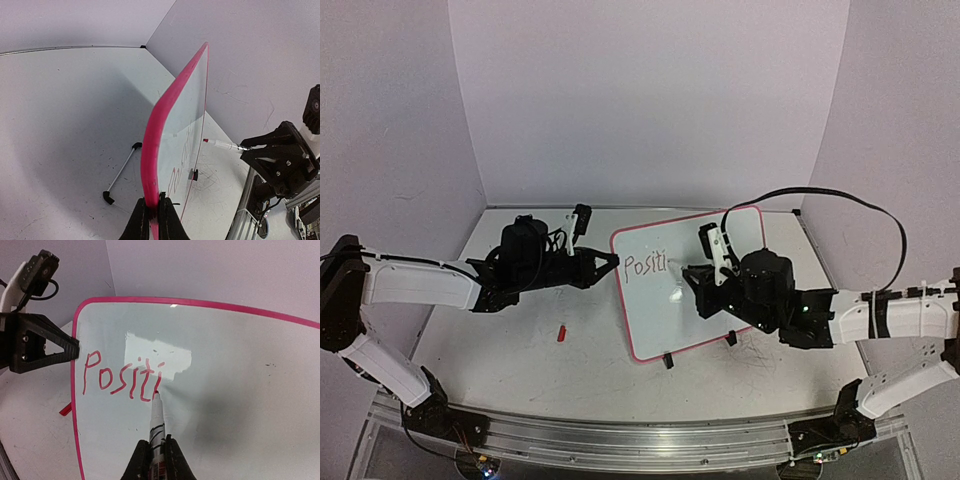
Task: Write a sentence on the whiteboard
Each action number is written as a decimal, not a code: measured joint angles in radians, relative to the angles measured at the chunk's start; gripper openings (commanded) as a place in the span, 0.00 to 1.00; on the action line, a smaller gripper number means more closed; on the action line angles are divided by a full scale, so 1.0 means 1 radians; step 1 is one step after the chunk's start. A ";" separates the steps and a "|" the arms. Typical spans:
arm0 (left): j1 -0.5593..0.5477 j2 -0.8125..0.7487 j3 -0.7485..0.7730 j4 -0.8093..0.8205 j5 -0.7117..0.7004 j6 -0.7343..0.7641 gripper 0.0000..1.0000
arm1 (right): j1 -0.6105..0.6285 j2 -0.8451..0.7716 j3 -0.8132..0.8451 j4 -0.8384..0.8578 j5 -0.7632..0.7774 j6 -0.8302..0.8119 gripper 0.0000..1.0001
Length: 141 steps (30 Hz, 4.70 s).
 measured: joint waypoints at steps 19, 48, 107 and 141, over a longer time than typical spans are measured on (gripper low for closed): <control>0.000 -0.002 0.000 -0.001 0.001 0.004 0.00 | -0.029 0.029 0.018 0.017 -0.004 -0.050 0.00; 0.000 -0.003 0.000 -0.004 0.000 0.004 0.00 | -0.028 0.069 0.038 0.041 0.009 -0.053 0.00; 0.000 -0.003 0.000 -0.004 0.000 0.003 0.00 | -0.028 0.026 -0.024 0.004 -0.018 0.024 0.00; 0.000 -0.003 0.000 -0.005 -0.001 0.003 0.00 | -0.021 0.062 0.034 0.018 0.077 -0.001 0.00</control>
